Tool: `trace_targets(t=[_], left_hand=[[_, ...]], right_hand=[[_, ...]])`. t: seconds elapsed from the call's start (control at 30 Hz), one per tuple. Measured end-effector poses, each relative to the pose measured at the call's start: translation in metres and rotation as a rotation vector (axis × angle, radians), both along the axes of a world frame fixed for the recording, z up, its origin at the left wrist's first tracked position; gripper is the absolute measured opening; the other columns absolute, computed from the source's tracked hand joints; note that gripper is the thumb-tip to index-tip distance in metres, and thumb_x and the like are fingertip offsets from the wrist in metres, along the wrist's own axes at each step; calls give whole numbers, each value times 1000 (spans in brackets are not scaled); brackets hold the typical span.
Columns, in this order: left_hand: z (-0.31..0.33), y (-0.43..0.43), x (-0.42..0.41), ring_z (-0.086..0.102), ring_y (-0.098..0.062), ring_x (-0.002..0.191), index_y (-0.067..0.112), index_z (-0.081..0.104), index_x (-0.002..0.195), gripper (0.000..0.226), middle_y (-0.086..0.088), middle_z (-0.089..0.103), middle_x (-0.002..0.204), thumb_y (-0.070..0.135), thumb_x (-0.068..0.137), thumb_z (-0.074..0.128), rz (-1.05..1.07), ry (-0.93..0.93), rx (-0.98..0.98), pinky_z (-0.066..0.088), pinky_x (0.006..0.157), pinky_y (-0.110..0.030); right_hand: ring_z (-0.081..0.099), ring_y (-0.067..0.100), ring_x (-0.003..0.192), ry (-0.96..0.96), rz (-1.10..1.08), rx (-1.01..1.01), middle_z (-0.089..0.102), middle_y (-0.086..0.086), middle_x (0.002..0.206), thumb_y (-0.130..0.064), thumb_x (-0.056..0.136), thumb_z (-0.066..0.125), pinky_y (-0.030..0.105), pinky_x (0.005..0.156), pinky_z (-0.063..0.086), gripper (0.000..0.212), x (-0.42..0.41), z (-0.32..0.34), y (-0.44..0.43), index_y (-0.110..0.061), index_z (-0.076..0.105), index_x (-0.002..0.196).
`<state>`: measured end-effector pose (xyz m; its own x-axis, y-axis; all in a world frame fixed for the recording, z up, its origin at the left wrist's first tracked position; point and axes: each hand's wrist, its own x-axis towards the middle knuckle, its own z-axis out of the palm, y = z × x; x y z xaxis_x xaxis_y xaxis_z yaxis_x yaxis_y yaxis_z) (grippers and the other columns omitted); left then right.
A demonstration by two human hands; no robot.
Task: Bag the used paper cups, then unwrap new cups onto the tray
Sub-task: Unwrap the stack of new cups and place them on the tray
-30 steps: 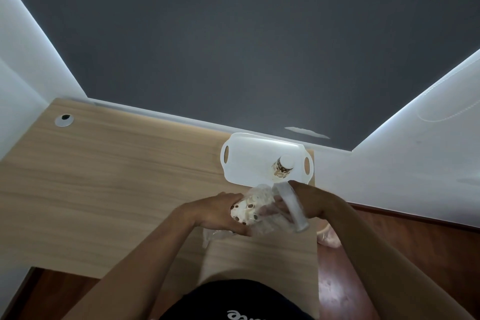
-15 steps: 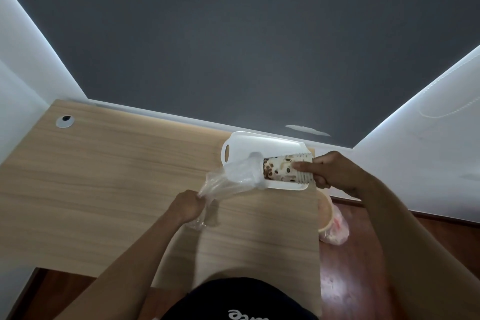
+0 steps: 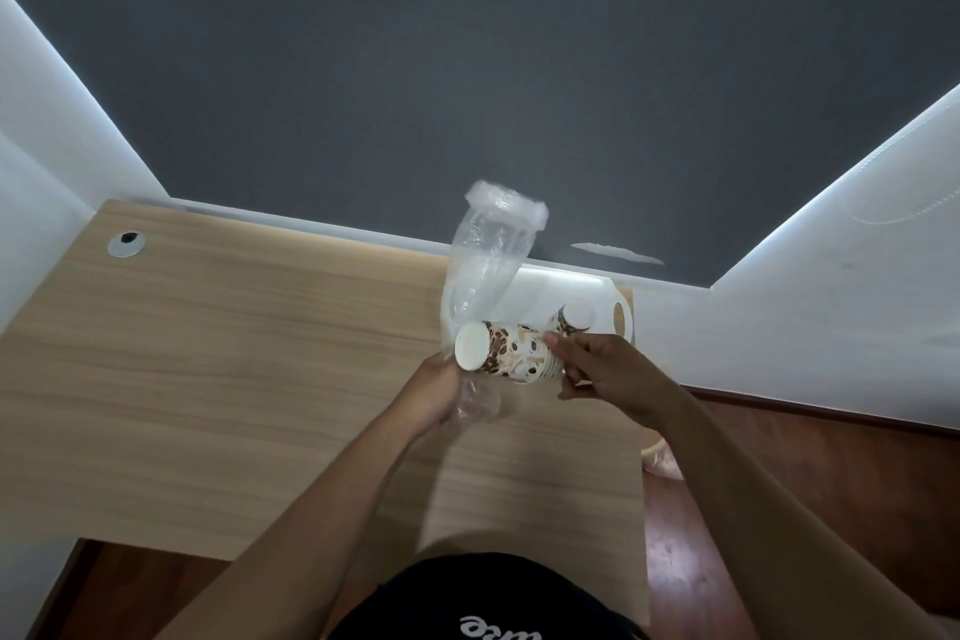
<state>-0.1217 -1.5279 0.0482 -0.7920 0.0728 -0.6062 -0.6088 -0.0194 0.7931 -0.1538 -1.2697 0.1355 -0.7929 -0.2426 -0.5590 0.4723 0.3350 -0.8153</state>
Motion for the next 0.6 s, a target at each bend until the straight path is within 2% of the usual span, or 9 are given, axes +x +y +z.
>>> trace_targets(t=[0.07, 0.1, 0.17, 0.27, 0.33, 0.43, 0.5, 0.57, 0.6], left_hand=[[5, 4, -5, 82, -42, 112, 18, 83, 125, 48, -17, 86, 114, 54, 99, 65, 33, -1, 12, 58, 91, -47], [8, 5, -7, 81, -42, 115, 17, 83, 125, 51, -16, 87, 113, 57, 99, 64, 46, -11, 10, 60, 93, -45], [11, 10, -10, 83, -37, 114, 20, 84, 125, 58, -13, 87, 112, 67, 96, 64, 57, -26, 18, 62, 103, -50], [20, 19, -14, 83, -34, 112, 30, 87, 118, 46, -9, 88, 109, 65, 96, 66, 45, -5, 0, 63, 102, -48], [24, 24, -16, 83, -34, 112, 33, 89, 114, 44, -6, 88, 107, 65, 90, 70, 53, 9, -9, 64, 99, -45], [27, 26, -19, 84, -38, 105, 34, 88, 113, 56, -9, 88, 104, 75, 80, 71, 21, 28, -39, 65, 95, -50], [30, 26, -21, 84, -39, 104, 32, 88, 115, 54, -8, 88, 106, 74, 84, 70, -11, 30, -46, 67, 91, -49], [34, 26, -23, 84, -37, 104, 32, 87, 119, 51, -5, 89, 108, 71, 91, 70, -66, 30, -35, 66, 97, -53], [36, 25, -23, 84, -36, 106, 35, 86, 122, 52, -3, 88, 111, 74, 91, 69, -93, 33, -29, 65, 101, -54]], right_hand=[[73, 25, 73, -3, -24, 49, 66, 7, 75, -57, 101, 70, 47, 92, 69, 58, 1, -4, -4, 0, 63, 93], [75, 27, 74, -5, -21, 84, 73, 9, 81, -57, 104, 65, 49, 93, 68, 59, 1, -6, -7, 2, 66, 102], [79, 36, 77, -13, -1, 135, 83, 10, 92, -52, 111, 55, 54, 94, 67, 50, 4, -11, -12, -6, 65, 128], [81, 39, 78, -28, 23, 118, 83, 19, 104, -36, 119, 41, 48, 85, 68, 46, 9, -23, -21, -23, 38, 163], [79, 41, 77, -7, 46, 90, 78, 27, 114, -20, 119, 38, 47, 85, 65, 57, 12, -32, -22, -37, 22, 171], [83, 32, 82, 73, 193, 132, 75, 17, 120, -10, 111, 57, 53, 96, 65, 88, 16, -37, -17, -50, 7, 171], [84, 23, 79, 120, 252, 183, 74, -1, 121, -19, 104, 75, 43, 86, 69, 102, 18, -39, -15, -51, 5, 170], [80, 14, 80, 185, 247, 243, 65, -22, 127, -31, 94, 87, 18, 78, 63, 110, 16, -40, -13, -46, 11, 171], [76, 9, 88, 241, 239, 298, 62, -26, 130, -36, 90, 91, 8, 82, 56, 110, 14, -42, -11, -42, 17, 171]])
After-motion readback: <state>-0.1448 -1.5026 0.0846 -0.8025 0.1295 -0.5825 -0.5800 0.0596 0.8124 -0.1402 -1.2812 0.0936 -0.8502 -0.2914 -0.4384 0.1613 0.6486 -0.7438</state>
